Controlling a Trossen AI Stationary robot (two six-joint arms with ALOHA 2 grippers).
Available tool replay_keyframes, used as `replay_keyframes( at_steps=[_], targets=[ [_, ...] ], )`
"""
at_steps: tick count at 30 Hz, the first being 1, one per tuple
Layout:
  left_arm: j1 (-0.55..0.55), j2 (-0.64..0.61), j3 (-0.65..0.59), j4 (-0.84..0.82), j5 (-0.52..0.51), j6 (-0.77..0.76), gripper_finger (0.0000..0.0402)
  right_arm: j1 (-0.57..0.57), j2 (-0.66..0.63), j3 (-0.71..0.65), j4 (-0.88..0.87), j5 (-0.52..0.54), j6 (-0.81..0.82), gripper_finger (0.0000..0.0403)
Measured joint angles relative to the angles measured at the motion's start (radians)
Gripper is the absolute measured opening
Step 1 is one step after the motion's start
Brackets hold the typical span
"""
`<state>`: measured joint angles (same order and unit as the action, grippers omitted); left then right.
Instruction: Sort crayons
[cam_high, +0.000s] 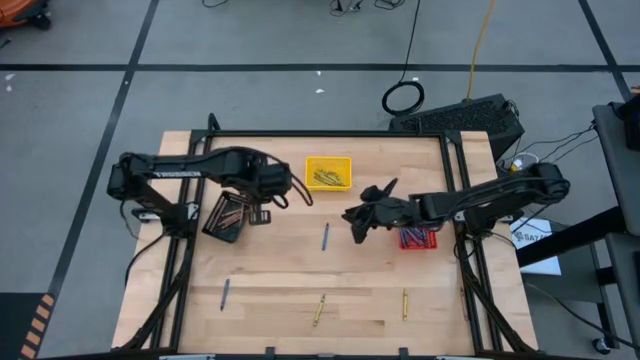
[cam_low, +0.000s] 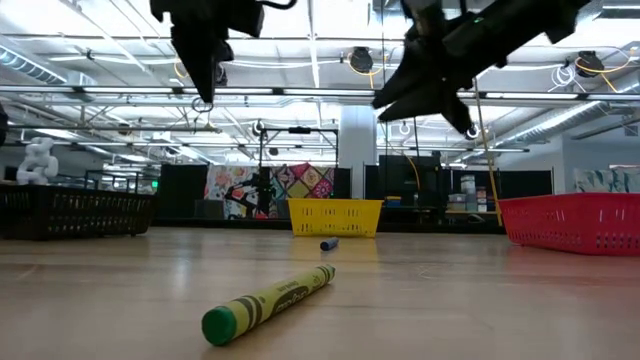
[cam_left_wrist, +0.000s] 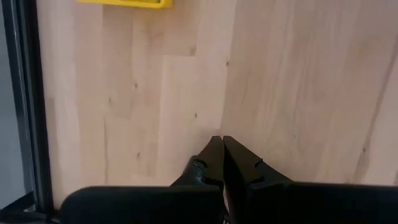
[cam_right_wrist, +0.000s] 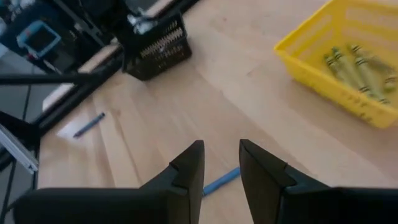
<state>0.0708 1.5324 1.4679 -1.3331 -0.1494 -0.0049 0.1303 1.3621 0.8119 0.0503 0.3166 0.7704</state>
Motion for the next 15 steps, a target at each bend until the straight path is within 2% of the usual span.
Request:
replay_keyframes(
  at_steps=[9,15],
  targets=[
    [-0.064,-0.041,-0.064,-0.032,-0.015,-0.069,0.0000,0.000,0.165,0.172,-0.065,-0.034,-0.002,0.0089],
    [-0.085,-0.072,-0.159,-0.038,-0.024,-0.093,0.0000,-0.005,0.253,0.301,-0.224,-0.034,0.120,0.0089]
  ],
)
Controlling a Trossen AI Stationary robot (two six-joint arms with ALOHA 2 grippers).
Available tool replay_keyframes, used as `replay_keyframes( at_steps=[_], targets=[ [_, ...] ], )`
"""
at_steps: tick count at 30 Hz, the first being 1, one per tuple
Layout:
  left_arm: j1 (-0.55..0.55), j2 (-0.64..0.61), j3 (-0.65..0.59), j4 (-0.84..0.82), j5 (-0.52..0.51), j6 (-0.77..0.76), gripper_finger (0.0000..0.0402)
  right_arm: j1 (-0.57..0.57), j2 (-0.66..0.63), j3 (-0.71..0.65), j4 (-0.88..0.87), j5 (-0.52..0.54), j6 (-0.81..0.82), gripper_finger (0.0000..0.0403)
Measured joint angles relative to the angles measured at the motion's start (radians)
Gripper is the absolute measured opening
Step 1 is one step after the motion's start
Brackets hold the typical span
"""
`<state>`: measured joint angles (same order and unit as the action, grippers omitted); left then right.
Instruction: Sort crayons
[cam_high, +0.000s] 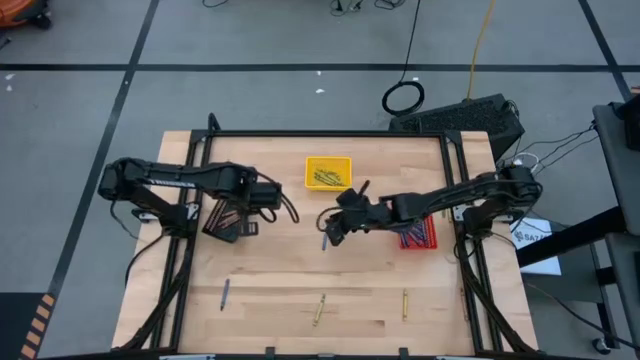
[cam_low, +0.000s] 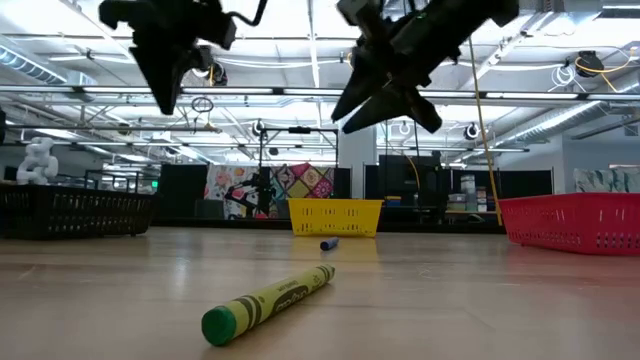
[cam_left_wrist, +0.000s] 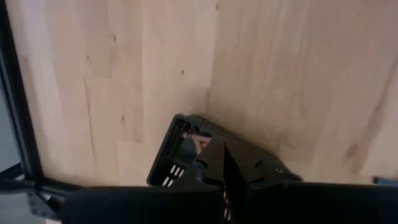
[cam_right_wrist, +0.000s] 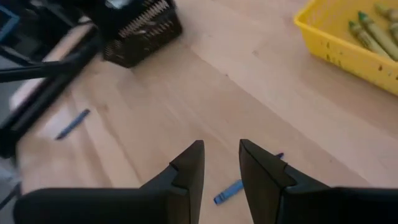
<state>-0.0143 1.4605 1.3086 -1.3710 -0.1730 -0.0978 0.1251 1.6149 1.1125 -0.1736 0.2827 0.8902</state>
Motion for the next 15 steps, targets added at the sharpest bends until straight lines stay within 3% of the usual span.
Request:
replay_keyframes(
  at_steps=[8,15],
  targets=[
    [-0.010,-0.027,-0.083,0.009,-0.031,-0.001,0.0000,0.000,0.176,0.242,-0.277,-0.001,0.068,0.0089],
    [-0.031,-0.040,-0.131,0.008,-0.034,-0.002,0.0000,0.000,0.277,0.339,-0.343,0.000,0.122,0.0089]
  ],
)
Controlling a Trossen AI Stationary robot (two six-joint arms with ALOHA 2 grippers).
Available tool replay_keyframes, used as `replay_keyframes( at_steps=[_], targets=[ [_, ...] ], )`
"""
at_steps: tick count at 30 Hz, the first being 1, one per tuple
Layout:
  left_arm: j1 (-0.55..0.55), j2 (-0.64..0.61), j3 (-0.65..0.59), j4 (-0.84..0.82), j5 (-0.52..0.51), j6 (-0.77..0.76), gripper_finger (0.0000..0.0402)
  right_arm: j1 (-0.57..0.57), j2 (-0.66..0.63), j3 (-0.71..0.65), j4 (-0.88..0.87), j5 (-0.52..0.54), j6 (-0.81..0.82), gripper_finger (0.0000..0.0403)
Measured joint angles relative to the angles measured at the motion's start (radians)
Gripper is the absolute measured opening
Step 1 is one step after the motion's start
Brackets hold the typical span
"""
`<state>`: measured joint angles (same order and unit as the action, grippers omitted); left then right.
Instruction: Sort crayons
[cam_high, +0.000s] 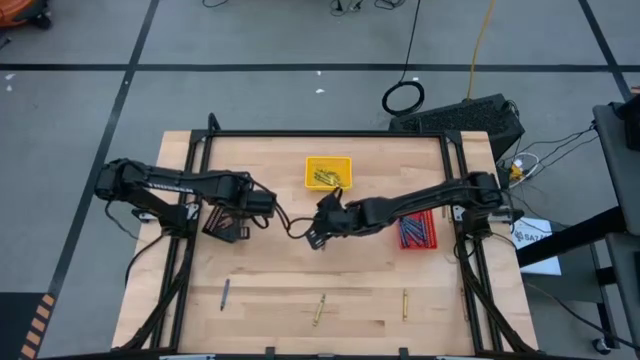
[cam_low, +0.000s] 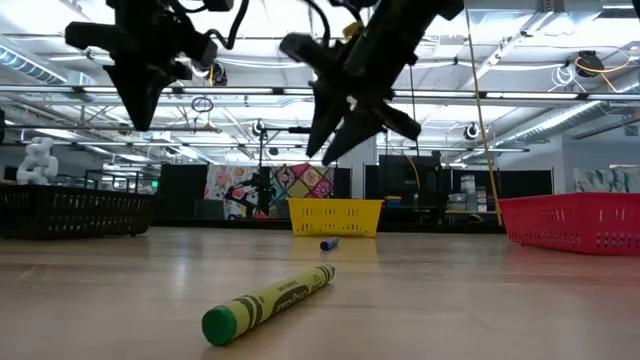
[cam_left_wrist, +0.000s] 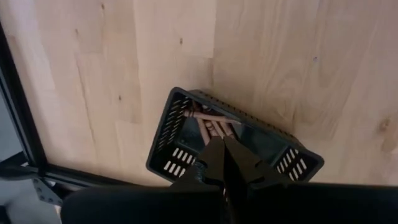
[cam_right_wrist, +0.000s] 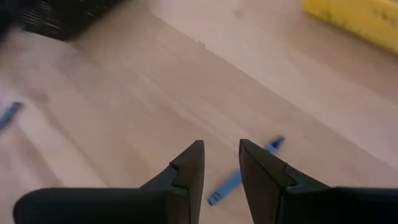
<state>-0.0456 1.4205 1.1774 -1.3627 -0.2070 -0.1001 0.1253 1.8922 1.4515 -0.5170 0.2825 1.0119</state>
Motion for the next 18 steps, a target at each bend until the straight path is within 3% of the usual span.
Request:
replay_keyframes(
  at_steps=[8,18],
  targets=[
    [-0.016,0.000,-0.022,0.003,0.000,0.000,0.0000,0.000,0.061,0.000,-0.102,-0.003,0.181,0.0089],
    [-0.016,0.000,-0.022,0.011,-0.003,0.001,0.0000,0.001,0.071,-0.001,-0.063,-0.023,0.224,0.0089]
  ],
)
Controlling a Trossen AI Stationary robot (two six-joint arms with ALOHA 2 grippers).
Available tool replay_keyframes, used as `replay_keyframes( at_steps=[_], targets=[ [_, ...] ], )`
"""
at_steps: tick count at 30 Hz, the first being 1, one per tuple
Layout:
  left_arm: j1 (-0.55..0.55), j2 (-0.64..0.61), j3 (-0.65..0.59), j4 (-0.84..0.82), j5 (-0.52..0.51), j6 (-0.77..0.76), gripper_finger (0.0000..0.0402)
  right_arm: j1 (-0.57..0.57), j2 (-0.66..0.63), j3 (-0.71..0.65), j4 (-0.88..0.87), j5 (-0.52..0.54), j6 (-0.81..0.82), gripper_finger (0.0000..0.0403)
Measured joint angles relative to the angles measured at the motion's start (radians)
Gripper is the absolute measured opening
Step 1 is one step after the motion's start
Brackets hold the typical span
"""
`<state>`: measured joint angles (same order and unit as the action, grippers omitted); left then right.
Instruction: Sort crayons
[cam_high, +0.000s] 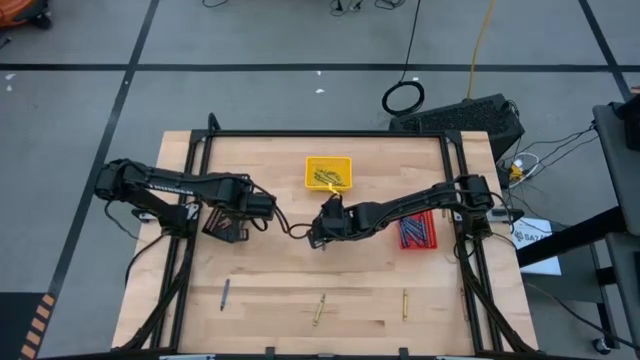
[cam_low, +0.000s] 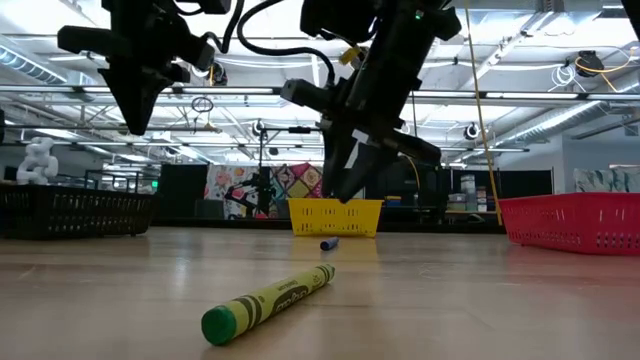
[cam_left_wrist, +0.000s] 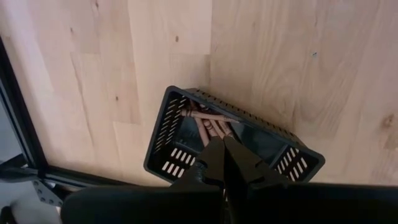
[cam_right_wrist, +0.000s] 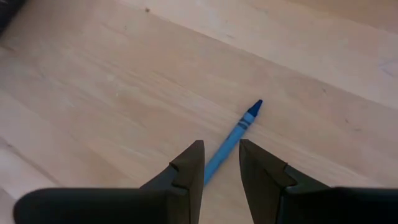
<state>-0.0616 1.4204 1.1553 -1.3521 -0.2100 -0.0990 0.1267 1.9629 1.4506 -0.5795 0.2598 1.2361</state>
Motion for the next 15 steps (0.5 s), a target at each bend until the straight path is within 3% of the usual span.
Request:
replay_keyframes(
  at_steps=[15],
  targets=[
    [0.000,0.000,0.000,0.010,0.000,0.001,0.0000,0.021,0.068,-0.002,0.043,0.002,0.102,0.0089]
  ],
)
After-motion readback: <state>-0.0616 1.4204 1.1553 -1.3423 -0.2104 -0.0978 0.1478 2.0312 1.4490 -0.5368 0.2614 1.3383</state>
